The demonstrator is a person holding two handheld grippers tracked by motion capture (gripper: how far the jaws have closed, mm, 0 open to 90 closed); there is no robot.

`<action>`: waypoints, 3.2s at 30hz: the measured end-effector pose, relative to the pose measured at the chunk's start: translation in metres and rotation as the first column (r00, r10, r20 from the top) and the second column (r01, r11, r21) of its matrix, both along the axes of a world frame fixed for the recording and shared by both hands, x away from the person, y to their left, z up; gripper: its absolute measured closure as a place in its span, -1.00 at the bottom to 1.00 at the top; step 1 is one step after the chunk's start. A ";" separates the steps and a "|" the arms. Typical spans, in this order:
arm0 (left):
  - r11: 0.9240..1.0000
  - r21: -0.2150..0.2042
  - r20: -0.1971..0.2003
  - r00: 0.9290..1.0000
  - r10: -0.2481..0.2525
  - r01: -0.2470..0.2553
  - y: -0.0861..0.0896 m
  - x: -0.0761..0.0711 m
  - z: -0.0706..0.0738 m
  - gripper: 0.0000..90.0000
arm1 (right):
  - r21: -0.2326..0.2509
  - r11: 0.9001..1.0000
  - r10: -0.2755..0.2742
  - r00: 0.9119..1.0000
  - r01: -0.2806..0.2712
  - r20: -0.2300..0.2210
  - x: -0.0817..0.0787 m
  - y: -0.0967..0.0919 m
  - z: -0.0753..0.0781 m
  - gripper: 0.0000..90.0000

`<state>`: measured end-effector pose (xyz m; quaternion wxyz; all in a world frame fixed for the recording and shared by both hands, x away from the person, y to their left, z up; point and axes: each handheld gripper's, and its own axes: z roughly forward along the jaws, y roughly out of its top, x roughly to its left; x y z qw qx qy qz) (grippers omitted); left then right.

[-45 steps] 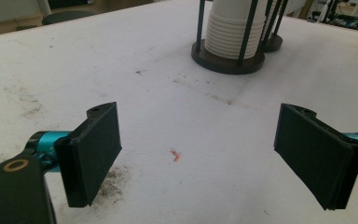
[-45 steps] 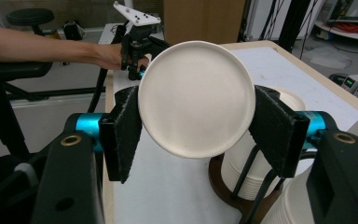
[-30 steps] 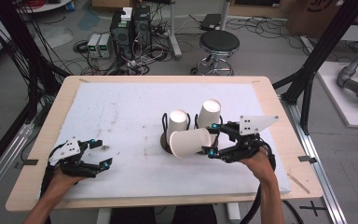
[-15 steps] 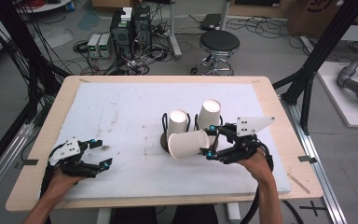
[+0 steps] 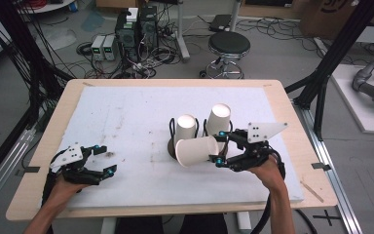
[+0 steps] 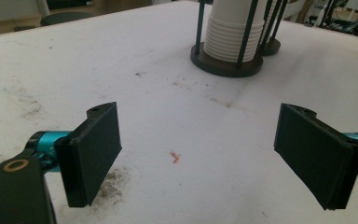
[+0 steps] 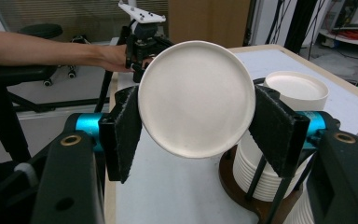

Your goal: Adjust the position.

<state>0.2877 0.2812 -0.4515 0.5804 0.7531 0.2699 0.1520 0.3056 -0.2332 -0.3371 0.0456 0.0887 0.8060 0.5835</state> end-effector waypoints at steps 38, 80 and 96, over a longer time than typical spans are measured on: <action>0.901 -0.104 0.141 0.903 -0.406 0.421 -0.089 0.001 0.077 -0.84 | 0.020 0.991 0.135 0.991 -0.135 0.001 -0.003 0.046 -0.006 -0.17; 0.840 -0.067 0.059 0.842 -0.536 0.539 -0.147 -0.002 0.058 -0.84 | 0.012 0.976 0.219 0.976 -0.219 -0.014 -0.006 0.078 -0.015 -0.17; 0.838 -0.036 0.051 0.838 -0.543 0.545 -0.146 -0.002 0.055 -0.48 | -0.002 0.976 0.216 0.976 -0.216 -0.021 -0.006 0.080 -0.017 -0.17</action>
